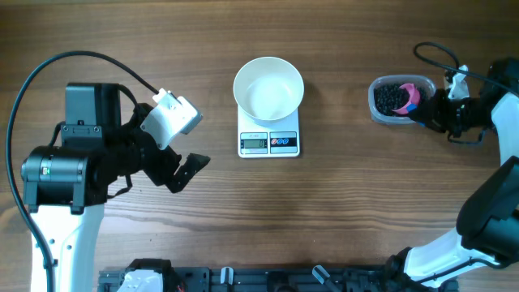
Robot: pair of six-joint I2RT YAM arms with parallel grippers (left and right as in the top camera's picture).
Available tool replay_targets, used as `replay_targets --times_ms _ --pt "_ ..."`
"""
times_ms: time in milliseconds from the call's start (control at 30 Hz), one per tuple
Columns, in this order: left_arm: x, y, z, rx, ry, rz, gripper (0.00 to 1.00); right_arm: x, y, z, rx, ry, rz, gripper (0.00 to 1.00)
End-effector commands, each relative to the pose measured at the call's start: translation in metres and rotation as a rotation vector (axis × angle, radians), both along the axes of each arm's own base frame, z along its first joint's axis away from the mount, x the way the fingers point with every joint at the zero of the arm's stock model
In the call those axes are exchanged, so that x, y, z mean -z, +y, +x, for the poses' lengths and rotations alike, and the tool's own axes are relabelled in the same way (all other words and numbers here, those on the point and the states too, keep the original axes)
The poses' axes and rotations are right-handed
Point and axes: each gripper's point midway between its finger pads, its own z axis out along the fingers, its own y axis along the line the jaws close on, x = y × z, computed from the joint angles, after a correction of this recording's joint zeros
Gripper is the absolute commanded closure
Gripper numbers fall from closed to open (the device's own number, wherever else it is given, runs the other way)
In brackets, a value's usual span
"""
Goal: Scoop item into bowl and weigh 150g on scale
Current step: 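Drag the scoop through the black beans to fill it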
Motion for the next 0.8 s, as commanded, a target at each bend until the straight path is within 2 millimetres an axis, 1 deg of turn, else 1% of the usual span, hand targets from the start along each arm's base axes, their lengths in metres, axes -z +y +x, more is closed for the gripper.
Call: replay_targets --times_ms 0,67,167,300,433,767 --pt "-0.006 0.0 0.002 0.007 -0.02 -0.003 0.0 0.015 0.014 -0.006 -0.007 0.049 0.081 0.96" --pt "-0.006 0.0 0.002 0.007 -0.02 -0.003 0.0 0.017 0.015 -0.008 -0.008 0.055 0.083 0.96" --pt "-0.006 0.0 0.002 0.007 -0.02 -0.003 0.0 0.016 0.011 -0.008 0.004 0.051 0.084 0.96" --pt "-0.006 0.0 0.002 0.007 -0.02 -0.003 0.0 0.006 0.005 -0.001 0.033 -0.01 0.149 0.96" --pt "-0.006 0.0 0.002 0.007 -0.02 -0.003 0.0 0.001 0.003 0.0 0.033 -0.047 0.183 0.96" --pt "-0.006 0.0 0.002 0.007 -0.02 -0.003 0.0 -0.005 -0.002 -0.001 0.048 -0.071 0.223 0.96"
